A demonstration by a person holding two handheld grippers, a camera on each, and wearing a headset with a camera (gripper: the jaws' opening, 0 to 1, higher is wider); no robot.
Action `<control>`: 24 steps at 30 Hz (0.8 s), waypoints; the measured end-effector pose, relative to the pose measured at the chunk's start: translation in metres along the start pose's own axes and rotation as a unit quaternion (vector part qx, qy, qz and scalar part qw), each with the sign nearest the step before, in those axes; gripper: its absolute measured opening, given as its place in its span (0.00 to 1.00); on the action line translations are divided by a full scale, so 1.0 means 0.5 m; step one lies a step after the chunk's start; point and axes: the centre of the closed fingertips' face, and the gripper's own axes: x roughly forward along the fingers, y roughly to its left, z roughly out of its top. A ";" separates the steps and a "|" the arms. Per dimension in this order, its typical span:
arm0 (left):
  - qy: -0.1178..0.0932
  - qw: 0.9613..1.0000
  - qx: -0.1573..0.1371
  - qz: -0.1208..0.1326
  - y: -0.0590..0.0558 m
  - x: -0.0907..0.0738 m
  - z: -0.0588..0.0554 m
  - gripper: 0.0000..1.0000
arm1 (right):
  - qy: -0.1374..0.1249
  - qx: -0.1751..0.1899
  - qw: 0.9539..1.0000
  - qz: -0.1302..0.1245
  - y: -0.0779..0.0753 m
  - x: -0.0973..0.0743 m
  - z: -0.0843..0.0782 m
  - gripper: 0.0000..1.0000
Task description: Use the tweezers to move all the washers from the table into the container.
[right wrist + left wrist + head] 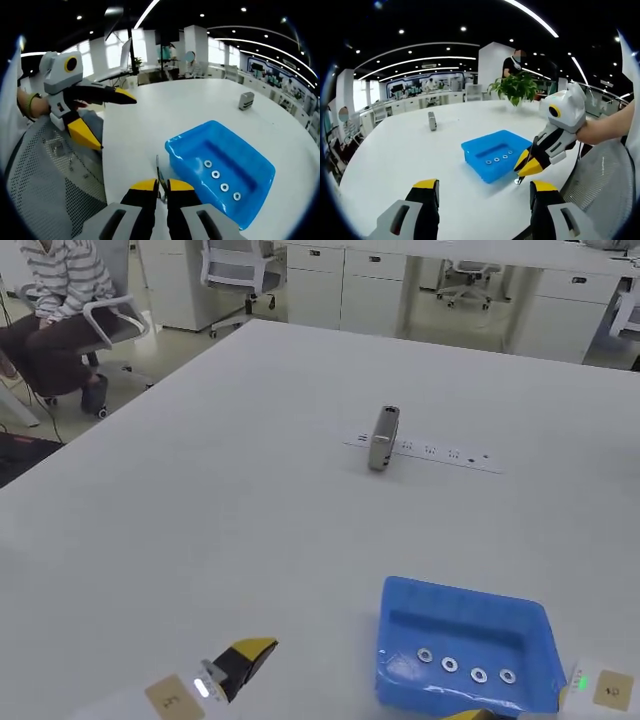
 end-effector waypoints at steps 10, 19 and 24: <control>-0.005 1.000 -0.004 0.002 0.003 -0.001 0.002 0.74 | -0.002 0.002 1.000 0.000 0.000 -0.004 -0.002 0.03; -0.008 1.000 -0.004 0.002 0.003 -0.002 0.004 0.74 | -0.004 0.017 1.000 -0.005 -0.004 -0.010 -0.009 0.02; -0.009 1.000 -0.005 0.003 0.003 -0.002 0.005 0.74 | -0.014 0.032 0.999 -0.009 -0.003 -0.013 -0.009 0.03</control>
